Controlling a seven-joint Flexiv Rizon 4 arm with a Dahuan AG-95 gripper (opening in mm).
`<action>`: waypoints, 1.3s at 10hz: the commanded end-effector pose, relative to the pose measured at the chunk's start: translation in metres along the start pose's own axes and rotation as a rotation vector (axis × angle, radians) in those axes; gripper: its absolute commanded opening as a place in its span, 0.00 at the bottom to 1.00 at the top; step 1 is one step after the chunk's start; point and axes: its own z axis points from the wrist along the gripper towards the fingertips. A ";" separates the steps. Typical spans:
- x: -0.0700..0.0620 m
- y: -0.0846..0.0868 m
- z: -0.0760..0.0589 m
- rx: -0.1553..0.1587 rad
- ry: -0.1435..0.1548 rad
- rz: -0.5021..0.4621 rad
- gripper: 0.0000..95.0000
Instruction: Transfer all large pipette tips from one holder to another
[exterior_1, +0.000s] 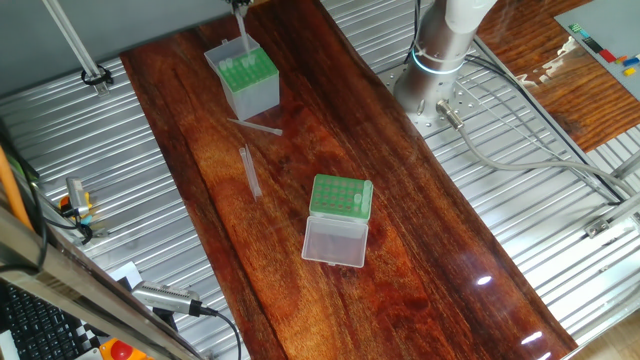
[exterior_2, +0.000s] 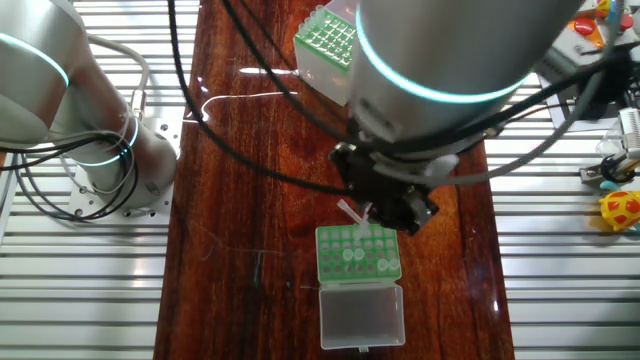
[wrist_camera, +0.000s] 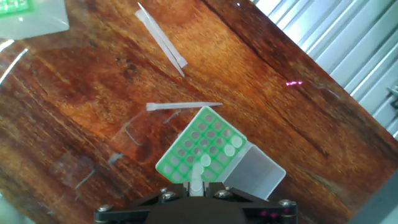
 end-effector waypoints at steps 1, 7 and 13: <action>-0.008 -0.003 -0.003 0.039 0.032 0.036 0.00; -0.022 -0.022 -0.005 0.043 0.031 0.010 0.00; -0.018 -0.025 0.005 0.046 0.017 0.009 0.00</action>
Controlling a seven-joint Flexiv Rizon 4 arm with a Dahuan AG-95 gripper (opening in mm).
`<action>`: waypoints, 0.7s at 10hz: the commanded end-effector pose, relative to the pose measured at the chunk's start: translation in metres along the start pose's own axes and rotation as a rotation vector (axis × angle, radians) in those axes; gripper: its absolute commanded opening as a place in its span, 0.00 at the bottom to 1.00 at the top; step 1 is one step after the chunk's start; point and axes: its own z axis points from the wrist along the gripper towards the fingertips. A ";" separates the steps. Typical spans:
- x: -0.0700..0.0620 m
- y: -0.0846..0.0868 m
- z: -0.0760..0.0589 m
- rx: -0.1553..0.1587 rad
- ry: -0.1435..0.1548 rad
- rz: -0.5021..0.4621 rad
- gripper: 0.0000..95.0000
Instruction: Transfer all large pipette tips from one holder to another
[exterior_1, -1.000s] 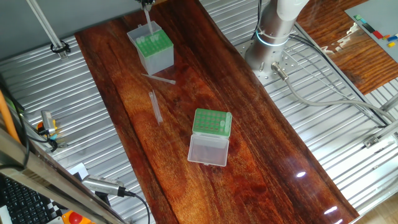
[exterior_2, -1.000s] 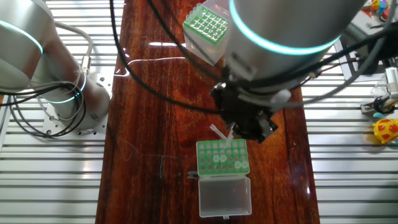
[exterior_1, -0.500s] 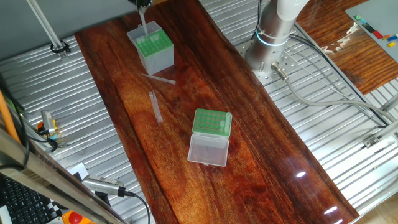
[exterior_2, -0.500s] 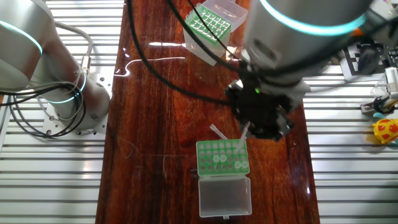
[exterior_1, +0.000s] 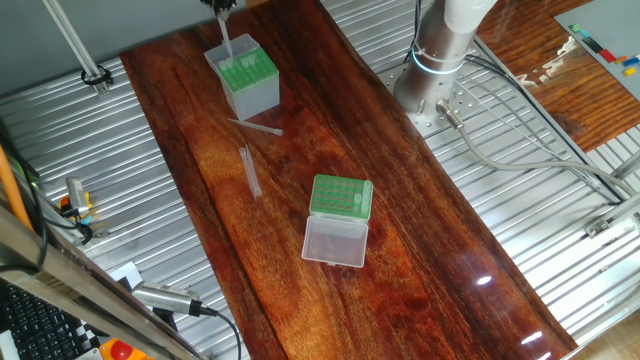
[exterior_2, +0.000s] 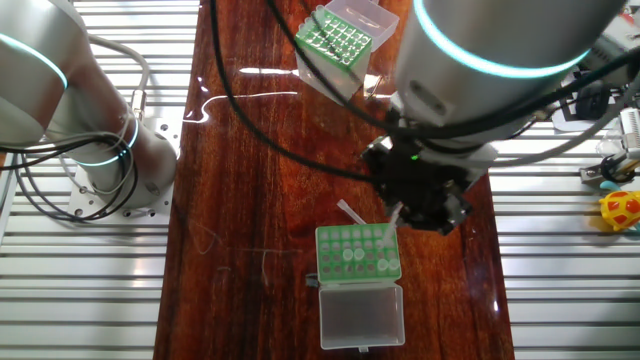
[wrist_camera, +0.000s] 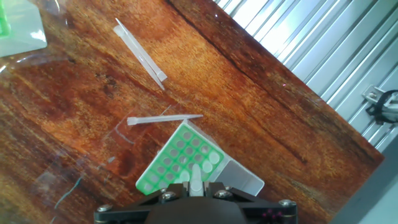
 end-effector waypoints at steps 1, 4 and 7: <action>0.000 -0.001 0.006 0.002 -0.006 0.001 0.00; 0.001 -0.001 0.015 0.008 -0.012 0.004 0.00; 0.000 0.001 0.020 0.013 -0.016 0.010 0.00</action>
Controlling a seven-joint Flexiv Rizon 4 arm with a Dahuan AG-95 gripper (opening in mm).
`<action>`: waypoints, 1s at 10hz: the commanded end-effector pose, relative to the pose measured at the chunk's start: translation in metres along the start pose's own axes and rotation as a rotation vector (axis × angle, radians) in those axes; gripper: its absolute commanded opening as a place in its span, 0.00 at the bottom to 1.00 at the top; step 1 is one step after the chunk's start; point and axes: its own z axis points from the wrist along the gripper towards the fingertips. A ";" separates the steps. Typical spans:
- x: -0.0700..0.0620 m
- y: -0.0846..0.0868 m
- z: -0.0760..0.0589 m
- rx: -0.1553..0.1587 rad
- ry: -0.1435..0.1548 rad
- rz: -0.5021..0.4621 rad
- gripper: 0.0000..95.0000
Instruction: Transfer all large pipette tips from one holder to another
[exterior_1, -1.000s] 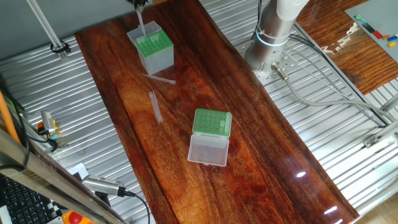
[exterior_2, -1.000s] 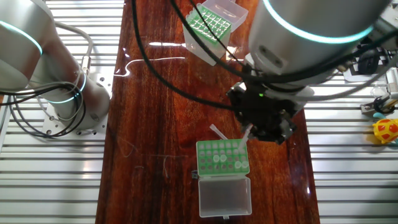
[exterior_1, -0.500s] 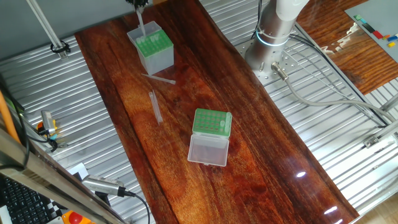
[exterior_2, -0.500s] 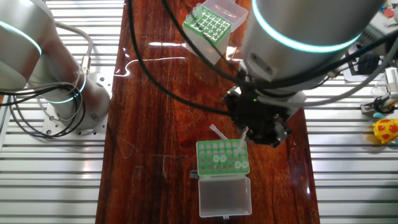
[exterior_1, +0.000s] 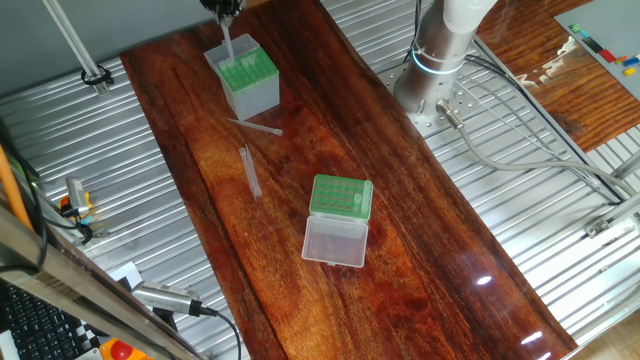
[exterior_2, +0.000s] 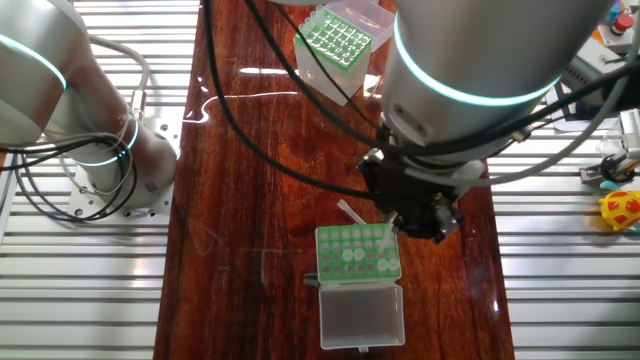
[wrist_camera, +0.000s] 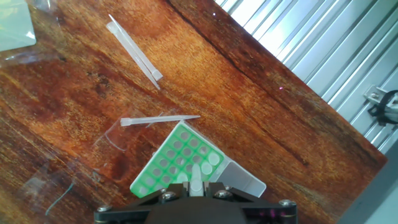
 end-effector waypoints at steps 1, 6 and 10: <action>-0.001 0.001 0.003 0.005 -0.004 0.001 0.00; 0.000 0.003 0.008 0.007 -0.009 0.007 0.00; 0.004 0.005 0.006 0.000 -0.016 0.005 0.00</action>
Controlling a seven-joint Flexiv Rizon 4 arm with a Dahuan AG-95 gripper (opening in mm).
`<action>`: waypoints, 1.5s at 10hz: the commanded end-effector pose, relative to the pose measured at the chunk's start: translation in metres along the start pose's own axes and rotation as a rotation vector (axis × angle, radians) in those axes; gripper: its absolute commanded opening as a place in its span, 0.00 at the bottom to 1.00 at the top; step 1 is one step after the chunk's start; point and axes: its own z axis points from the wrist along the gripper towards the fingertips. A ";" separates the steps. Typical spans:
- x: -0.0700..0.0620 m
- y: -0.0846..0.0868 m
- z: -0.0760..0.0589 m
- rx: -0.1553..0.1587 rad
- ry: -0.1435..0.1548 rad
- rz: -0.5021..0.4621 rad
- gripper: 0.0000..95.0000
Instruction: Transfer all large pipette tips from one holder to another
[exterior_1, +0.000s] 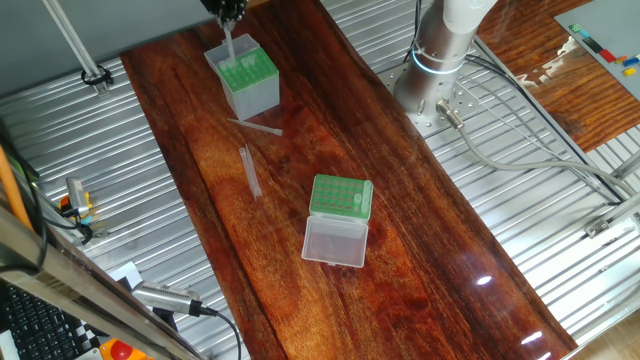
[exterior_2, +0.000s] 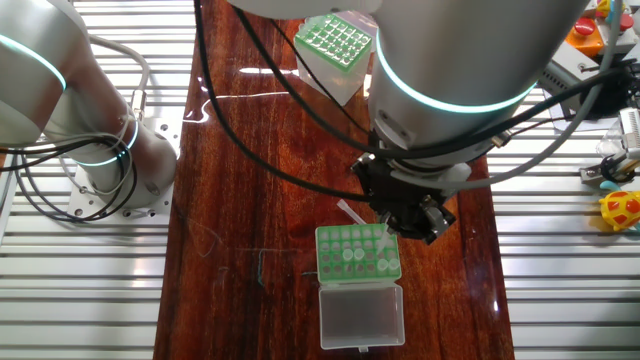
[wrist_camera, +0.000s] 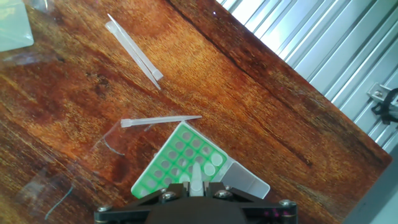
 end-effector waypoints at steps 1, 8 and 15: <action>0.001 0.002 -0.002 0.000 0.000 0.000 0.00; 0.009 0.004 0.002 -0.002 -0.008 -0.001 0.00; 0.009 0.003 0.020 0.007 -0.028 -0.013 0.40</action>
